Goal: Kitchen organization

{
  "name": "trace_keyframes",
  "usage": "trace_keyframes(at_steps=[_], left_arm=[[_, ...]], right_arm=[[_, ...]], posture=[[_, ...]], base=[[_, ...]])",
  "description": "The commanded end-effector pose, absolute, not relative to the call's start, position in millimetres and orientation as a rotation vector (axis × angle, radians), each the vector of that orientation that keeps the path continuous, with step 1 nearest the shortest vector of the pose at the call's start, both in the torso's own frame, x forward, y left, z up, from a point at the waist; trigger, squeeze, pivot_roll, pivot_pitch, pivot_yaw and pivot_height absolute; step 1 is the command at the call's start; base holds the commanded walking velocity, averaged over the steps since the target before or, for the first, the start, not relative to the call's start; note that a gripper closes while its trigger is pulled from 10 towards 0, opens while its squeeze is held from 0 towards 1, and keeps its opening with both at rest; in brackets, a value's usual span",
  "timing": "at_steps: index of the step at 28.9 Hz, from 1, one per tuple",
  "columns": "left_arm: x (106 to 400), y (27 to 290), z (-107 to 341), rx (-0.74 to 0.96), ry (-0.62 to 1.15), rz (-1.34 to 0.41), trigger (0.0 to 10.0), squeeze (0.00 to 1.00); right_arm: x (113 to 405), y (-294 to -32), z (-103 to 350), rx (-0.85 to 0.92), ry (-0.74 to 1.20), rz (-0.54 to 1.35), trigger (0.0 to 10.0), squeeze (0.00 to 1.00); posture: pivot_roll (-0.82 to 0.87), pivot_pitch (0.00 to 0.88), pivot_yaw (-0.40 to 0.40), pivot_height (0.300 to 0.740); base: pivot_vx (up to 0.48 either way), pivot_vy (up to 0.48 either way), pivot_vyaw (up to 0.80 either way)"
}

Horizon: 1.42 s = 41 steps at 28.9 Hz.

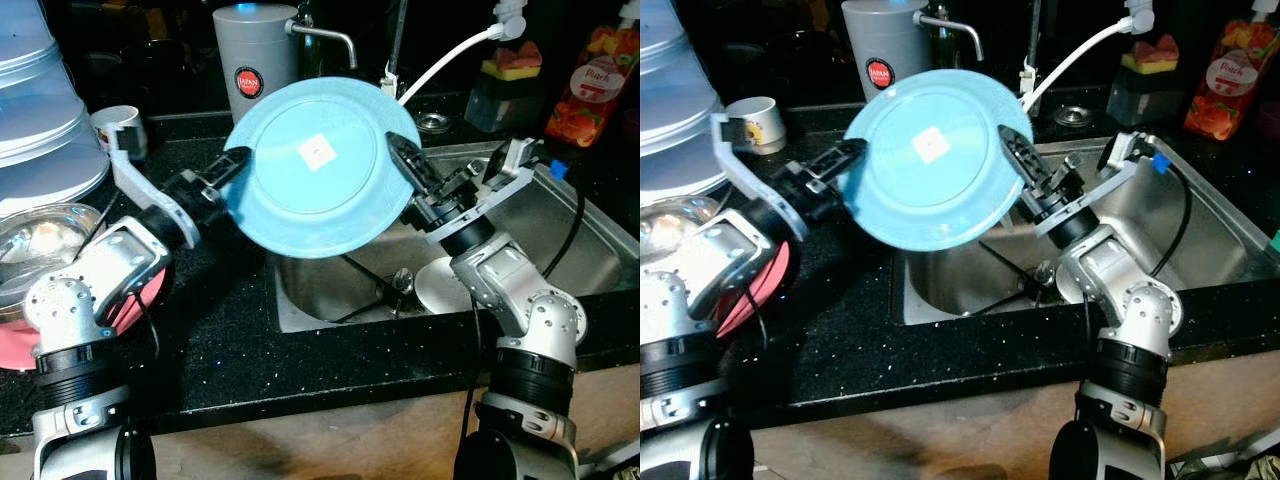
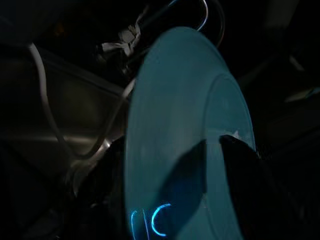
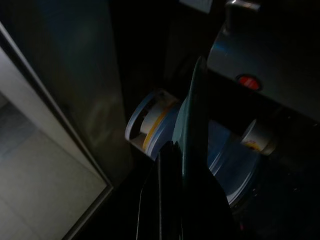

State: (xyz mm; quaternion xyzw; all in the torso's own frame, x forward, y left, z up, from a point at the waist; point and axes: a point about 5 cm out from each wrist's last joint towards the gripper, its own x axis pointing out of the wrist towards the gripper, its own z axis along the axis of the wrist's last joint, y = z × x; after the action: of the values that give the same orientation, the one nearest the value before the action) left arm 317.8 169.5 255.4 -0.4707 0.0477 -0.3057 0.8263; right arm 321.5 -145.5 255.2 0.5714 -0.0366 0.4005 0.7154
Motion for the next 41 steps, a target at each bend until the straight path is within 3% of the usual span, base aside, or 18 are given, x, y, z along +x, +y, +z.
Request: trace_keyframes(at_steps=[1,7,14,17,20,22,23,24,25,26,28,31,39,40,41], left_arm=[[316,170,261,-0.966,0.082,-0.663,10.0,0.00],[318,172,260,-0.922,0.061,-0.628,10.0,0.00],[319,164,259,-0.715,0.046,-0.601,10.0,0.00],[317,151,258,-0.431,0.032,-0.610,10.0,0.00],[315,143,256,-0.312,0.034,-0.630,10.0,0.00],[311,124,251,-0.054,0.025,-0.670,10.0,0.00],[311,124,251,-0.054,0.025,-0.670,10.0,0.00],[310,117,247,0.070,0.022,-0.675,10.0,0.00],[310,117,247,0.070,0.022,-0.675,10.0,0.00],[309,114,240,0.191,0.018,-0.679,10.0,0.00],[309,112,232,0.277,0.015,-0.685,10.0,0.00],[308,111,217,0.354,0.004,-0.695,10.0,0.00],[298,108,195,0.356,0.046,-0.753,10.0,0.00],[297,108,191,0.366,0.062,-0.760,10.0,0.00],[297,108,191,0.366,0.062,-0.760,10.0,0.00]], right_arm=[[327,-156,255,1.281,-0.109,0.814,0.0,0.00],[332,-175,261,1.313,-0.199,0.753,0.0,0.00],[338,-196,270,1.156,-0.272,0.630,0.0,0.00],[340,-189,269,0.928,-0.223,0.598,0.0,0.00],[341,-183,265,0.812,-0.185,0.591,0.0,0.00],[342,-165,256,0.557,-0.100,0.585,0.0,0.00],[342,-165,256,0.557,-0.100,0.585,0.0,0.00],[342,-158,251,0.477,-0.073,0.588,0.0,0.00],[342,-158,251,0.477,-0.073,0.588,0.0,0.00],[342,-152,247,0.411,-0.051,0.592,0.0,0.00],[342,-147,243,0.378,-0.033,0.598,0.0,0.00],[342,-138,232,0.291,0.001,0.607,0.0,0.00],[343,-124,200,0.000,0.117,0.600,0.0,0.00],[345,-122,194,-0.045,0.154,0.605,0.9,0.00],[345,-122,194,-0.045,0.154,0.605,0.9,0.00]], posture=[[0.03,0.000,0.034,0.740],[0.03,0.000,0.034,0.740],[0.03,0.000,0.034,0.740],[0.03,0.000,0.036,0.740],[0.03,0.000,0.037,0.740],[0.03,0.000,0.039,0.740],[0.03,0.000,0.039,0.740],[0.03,0.000,0.040,0.740],[0.03,0.000,0.040,0.740],[0.02,0.000,0.040,0.740],[0.02,0.000,0.039,0.740],[0.02,0.000,0.040,0.740],[0.02,0.000,0.035,0.740],[0.02,0.000,0.035,0.740],[0.02,0.000,0.035,0.740]], base=[[0.000,0.000,0.00],[0.000,0.000,0.00],[0.000,0.000,0.00],[0.000,0.000,0.00],[0.000,0.000,0.00],[0.000,0.000,0.00],[0.000,0.000,0.00],[0.000,0.000,0.00],[0.000,0.000,0.00],[0.000,0.000,0.00],[0.000,0.000,0.00],[0.000,0.000,0.00],[0.000,0.000,0.00],[0.000,0.000,0.00],[0.000,0.000,0.00]])
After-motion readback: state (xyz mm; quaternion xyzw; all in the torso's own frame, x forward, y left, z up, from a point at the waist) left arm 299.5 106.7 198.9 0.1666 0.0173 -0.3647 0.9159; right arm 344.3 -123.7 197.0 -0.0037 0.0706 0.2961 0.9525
